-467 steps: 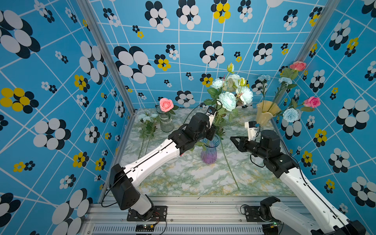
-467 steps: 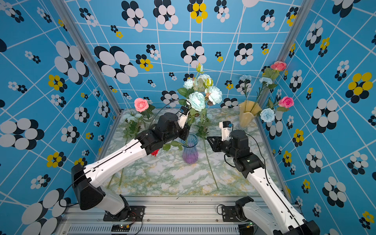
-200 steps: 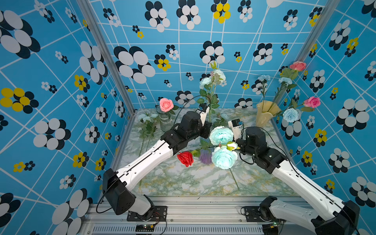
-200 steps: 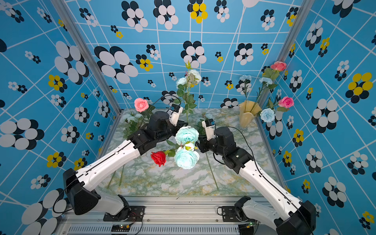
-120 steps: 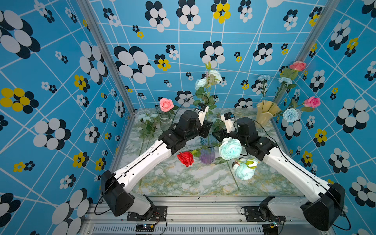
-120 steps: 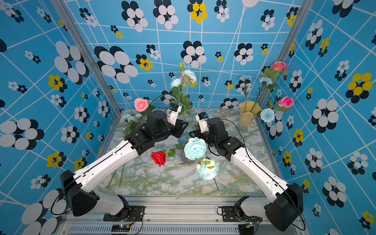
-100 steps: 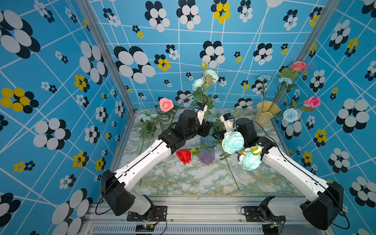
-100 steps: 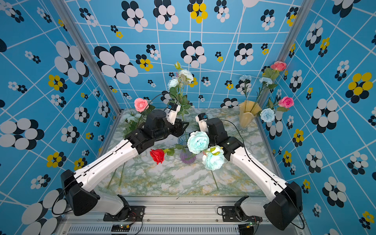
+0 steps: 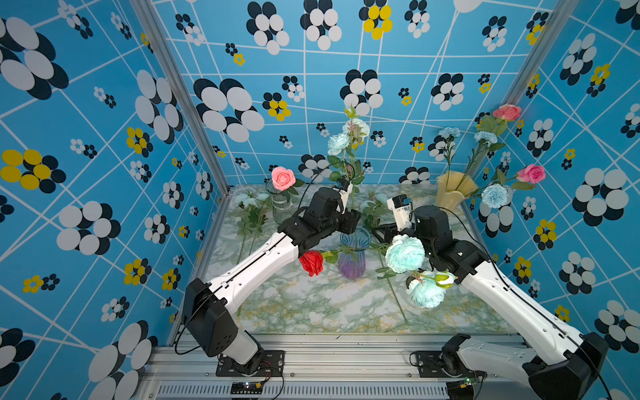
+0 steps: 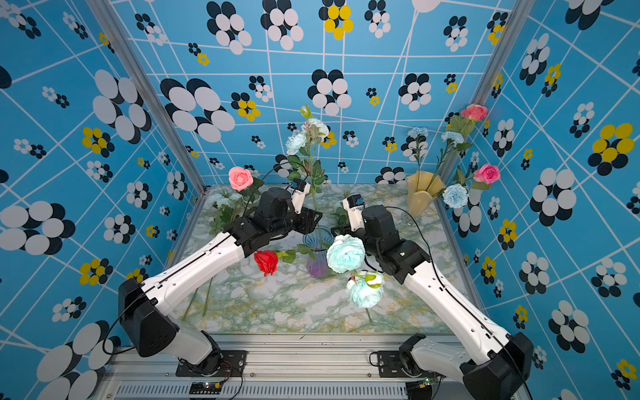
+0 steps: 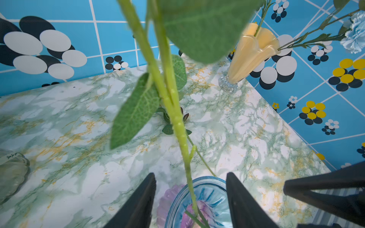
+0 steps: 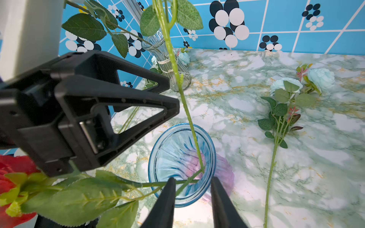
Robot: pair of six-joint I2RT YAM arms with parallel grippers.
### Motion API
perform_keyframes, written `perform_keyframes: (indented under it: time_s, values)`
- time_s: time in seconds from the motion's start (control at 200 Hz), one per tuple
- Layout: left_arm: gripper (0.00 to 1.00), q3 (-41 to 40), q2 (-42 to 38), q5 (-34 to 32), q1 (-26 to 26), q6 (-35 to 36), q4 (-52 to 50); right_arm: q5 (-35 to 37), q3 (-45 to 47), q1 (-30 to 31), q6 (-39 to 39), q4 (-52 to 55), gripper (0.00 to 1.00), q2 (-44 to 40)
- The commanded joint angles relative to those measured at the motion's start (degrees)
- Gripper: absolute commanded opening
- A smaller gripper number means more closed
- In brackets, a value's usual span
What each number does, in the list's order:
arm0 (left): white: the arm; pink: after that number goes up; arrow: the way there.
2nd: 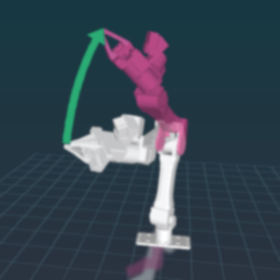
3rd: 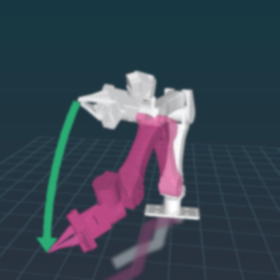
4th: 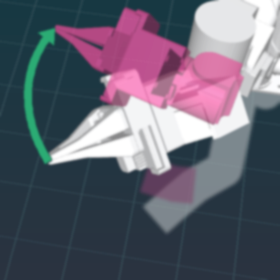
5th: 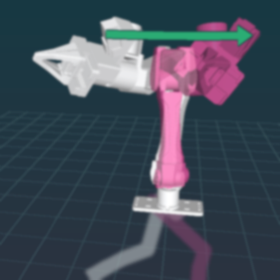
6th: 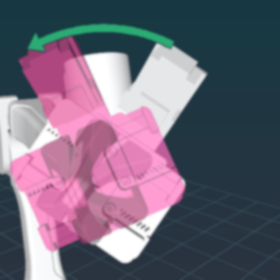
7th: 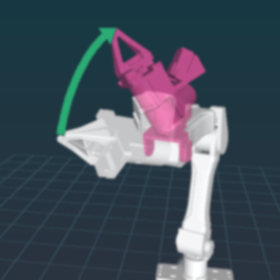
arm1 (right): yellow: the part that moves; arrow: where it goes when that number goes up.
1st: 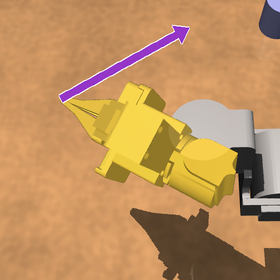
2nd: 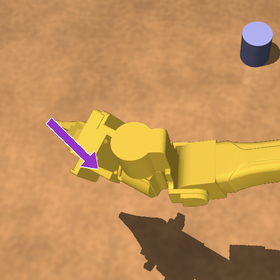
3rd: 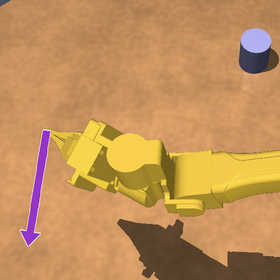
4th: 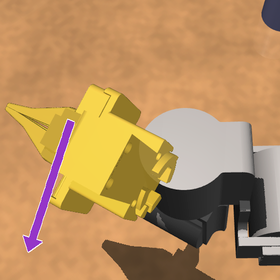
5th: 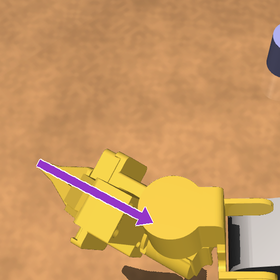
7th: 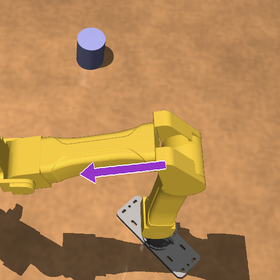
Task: Pick out blue flowers from the vase
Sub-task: Pick up the flower from the vase.
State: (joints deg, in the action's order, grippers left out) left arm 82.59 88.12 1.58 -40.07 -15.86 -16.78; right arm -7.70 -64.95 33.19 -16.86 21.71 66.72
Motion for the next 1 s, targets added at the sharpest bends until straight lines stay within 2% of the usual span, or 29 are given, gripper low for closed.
perform_keyframes:
  time_s: [0.0, 0.12, 0.145, 0.4, 0.74, 0.994]
  values:
    - [0.50, 2.13, 1.56, 0.06, 0.52, -0.22, -0.60, 1.02, 0.86, -0.35, 0.83, 0.88, 0.33, -0.27]
    - [0.44, 2.60, 2.96, 1.70, 0.70, -0.03, 0.99, 1.26, 0.88, -0.32, 0.91, 1.05, 0.33, -0.79]
    - [0.39, 2.87, 3.35, 1.91, 0.70, 0.11, 1.11, 1.37, 0.85, -0.32, 0.97, 1.16, 0.33, -0.93]
    - [0.23, 4.16, 5.70, 2.81, 0.71, 0.12, 1.55, 2.34, 1.25, -0.48, 1.46, 2.45, 0.33, -2.81]
    - [0.00, 5.72, 3.71, 4.12, 0.61, 1.17, 1.09, 2.35, 0.84, -0.66, 1.44, 2.25, 0.32, -3.00]
    - [0.00, 11.35, 1.62, 7.32, 0.59, 2.75, -1.16, 2.30, -0.44, -0.68, 1.57, 2.36, 0.35, -2.21]
